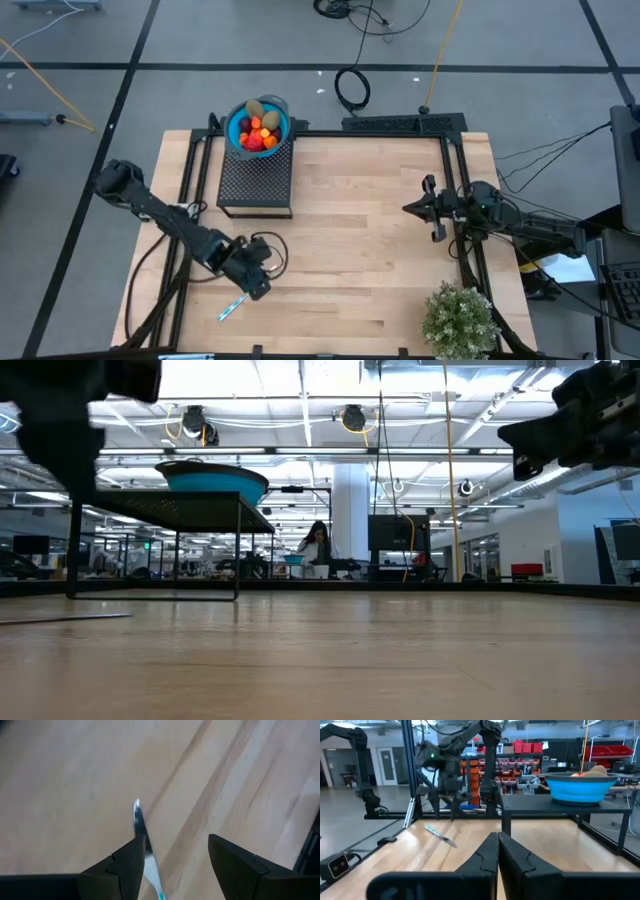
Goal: Pick & Place Fruit
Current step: Put the white blue table knife on the shelf
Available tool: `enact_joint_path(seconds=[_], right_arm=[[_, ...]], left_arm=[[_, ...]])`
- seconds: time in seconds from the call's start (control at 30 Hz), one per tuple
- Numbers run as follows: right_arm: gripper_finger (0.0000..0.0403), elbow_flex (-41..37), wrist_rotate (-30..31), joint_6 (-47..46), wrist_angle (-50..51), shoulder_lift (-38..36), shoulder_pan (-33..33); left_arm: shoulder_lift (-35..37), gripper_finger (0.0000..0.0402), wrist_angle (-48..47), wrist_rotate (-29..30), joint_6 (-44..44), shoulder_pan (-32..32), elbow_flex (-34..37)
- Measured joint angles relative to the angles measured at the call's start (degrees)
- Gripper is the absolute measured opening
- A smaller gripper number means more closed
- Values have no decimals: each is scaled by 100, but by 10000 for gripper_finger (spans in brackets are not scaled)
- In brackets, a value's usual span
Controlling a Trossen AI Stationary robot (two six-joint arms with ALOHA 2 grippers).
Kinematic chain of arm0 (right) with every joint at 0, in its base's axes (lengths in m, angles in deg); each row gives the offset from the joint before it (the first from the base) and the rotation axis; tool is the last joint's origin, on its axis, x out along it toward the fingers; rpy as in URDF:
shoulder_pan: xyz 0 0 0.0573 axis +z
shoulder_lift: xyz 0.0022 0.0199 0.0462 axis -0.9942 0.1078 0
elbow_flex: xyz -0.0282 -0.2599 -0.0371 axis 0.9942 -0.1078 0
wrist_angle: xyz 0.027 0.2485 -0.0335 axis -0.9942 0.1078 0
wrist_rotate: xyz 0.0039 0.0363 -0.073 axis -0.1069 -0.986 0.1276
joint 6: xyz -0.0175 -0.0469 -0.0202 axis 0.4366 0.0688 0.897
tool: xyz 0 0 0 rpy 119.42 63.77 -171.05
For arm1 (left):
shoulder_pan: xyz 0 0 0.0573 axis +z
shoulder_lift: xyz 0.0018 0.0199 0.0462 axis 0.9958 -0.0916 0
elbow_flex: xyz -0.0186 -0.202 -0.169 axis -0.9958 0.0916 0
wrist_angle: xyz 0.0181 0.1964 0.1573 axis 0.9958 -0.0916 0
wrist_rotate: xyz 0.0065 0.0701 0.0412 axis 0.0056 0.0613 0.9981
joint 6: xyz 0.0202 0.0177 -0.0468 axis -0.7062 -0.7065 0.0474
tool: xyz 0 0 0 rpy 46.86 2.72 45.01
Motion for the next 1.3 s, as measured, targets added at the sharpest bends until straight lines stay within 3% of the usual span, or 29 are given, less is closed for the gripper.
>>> enact_joint_path(seconds=[0.37, 1.03, 1.3], right_arm=[[0, 2, 7, -11, 186, -143, 0], [0, 2, -6, -15, 186, -143, 0], [0, 2, -6, -15, 184, -143, 0]], left_arm=[[-608, 216, -553, -1182, 1378, -431, 0], [-829, 216, -591, -666, 2314, -1125, 0], [-1630, 216, -458, -1293, 2254, -1121, -9]])
